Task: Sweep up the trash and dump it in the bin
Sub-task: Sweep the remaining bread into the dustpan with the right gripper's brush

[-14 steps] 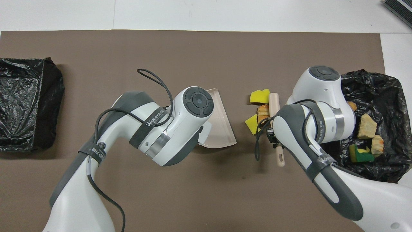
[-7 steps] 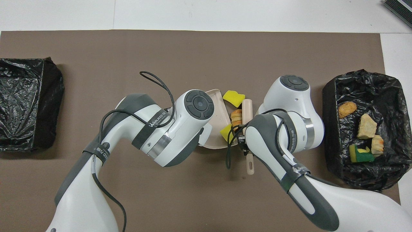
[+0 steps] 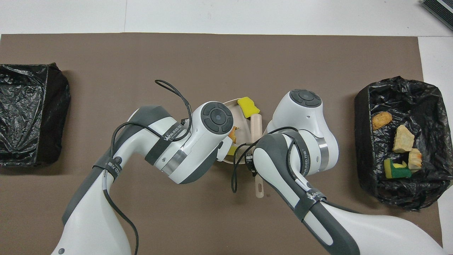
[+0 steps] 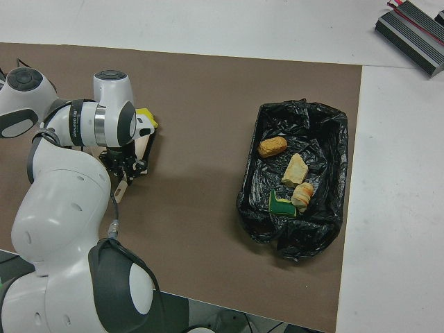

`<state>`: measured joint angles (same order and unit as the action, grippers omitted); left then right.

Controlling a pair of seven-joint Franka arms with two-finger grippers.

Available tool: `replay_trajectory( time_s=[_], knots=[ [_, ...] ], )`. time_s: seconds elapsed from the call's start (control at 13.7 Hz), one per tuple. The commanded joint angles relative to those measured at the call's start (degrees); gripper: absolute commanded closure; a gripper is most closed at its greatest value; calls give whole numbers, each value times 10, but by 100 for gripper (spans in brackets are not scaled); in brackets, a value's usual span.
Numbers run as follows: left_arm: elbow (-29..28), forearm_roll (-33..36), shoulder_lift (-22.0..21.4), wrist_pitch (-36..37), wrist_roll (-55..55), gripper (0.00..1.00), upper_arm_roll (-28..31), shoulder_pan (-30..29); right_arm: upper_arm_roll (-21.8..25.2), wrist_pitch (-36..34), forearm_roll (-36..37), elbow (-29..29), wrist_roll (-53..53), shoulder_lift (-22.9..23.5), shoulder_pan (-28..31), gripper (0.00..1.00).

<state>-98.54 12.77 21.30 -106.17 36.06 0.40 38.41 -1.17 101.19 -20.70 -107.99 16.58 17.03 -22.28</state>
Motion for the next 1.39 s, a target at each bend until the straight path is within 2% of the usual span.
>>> replay_trajectory(
  time_s=[0.0,0.37,0.59,0.81,1.1,1.32],
  knots=[
    [-18,8,-6,-24,10,100,3,3,-6,-31,3,8,-34,-5,12,100],
    [-18,8,-7,-23,10,100,3,1,-3,-125,104,46,-128,-22,62,100],
    [-18,8,-7,-23,10,100,3,0,-5,-107,199,60,-158,-15,61,100],
    [-18,8,-6,-25,10,100,3,0,-9,-38,193,62,-164,10,43,100],
    [-19,8,-6,-26,10,100,2,0,-9,-27,159,89,-142,41,19,100],
    [-19,8,-7,-26,15,100,2,-3,-9,-24,129,97,-138,44,16,100]
  ],
)
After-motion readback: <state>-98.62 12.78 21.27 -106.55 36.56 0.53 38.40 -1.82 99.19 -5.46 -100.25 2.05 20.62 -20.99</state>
